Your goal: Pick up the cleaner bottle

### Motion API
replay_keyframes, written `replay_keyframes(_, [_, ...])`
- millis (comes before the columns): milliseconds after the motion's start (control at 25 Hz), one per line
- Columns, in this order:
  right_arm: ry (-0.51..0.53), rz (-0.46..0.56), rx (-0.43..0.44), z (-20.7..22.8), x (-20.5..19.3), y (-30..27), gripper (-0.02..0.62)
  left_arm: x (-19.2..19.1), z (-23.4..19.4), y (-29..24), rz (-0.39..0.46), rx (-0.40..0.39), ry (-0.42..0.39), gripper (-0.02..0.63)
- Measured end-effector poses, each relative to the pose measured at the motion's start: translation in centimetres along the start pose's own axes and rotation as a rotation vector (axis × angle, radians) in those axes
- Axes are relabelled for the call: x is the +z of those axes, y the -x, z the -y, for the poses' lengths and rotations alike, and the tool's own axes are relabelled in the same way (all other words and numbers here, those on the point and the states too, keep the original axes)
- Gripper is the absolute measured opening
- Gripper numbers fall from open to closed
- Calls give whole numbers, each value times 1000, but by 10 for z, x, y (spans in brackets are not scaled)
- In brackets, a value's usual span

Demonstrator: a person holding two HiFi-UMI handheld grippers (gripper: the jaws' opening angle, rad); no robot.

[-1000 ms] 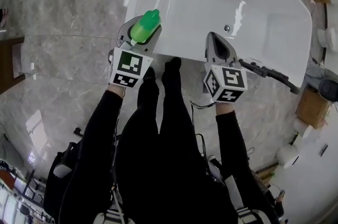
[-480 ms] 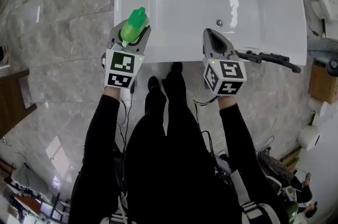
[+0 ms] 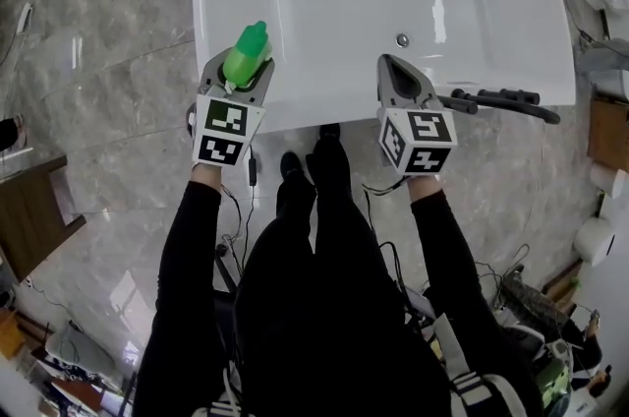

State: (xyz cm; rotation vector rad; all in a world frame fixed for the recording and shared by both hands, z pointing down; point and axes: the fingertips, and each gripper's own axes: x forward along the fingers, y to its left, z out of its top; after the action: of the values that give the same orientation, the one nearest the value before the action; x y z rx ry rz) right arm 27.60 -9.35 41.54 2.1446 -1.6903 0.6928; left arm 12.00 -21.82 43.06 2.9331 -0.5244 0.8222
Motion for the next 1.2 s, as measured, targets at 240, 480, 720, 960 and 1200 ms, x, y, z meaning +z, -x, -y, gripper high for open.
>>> replay_keyframes(240, [-16, -16, -13, 41, -3, -7, 2, 6, 22, -39, -56, -42, -38, 190])
replay_keyframes(480, [-36, -23, -26, 78, -4, -9, 2, 16, 44, -71, -82, -67, -58, 190])
replay_keyframes(720, [-99, -34, -29, 115, -10, -15, 2, 29, 70, -111, -96, -116, -78, 190])
replay_keyframes(960, [-134, -41, -54, 144, -10, -13, 2, 48, 99, -142, -108, -188, -113, 190])
replay_keyframes(1200, [-142, -42, -64, 160, -8, -7, 2, 63, 124, -163, -105, -254, -143, 190])
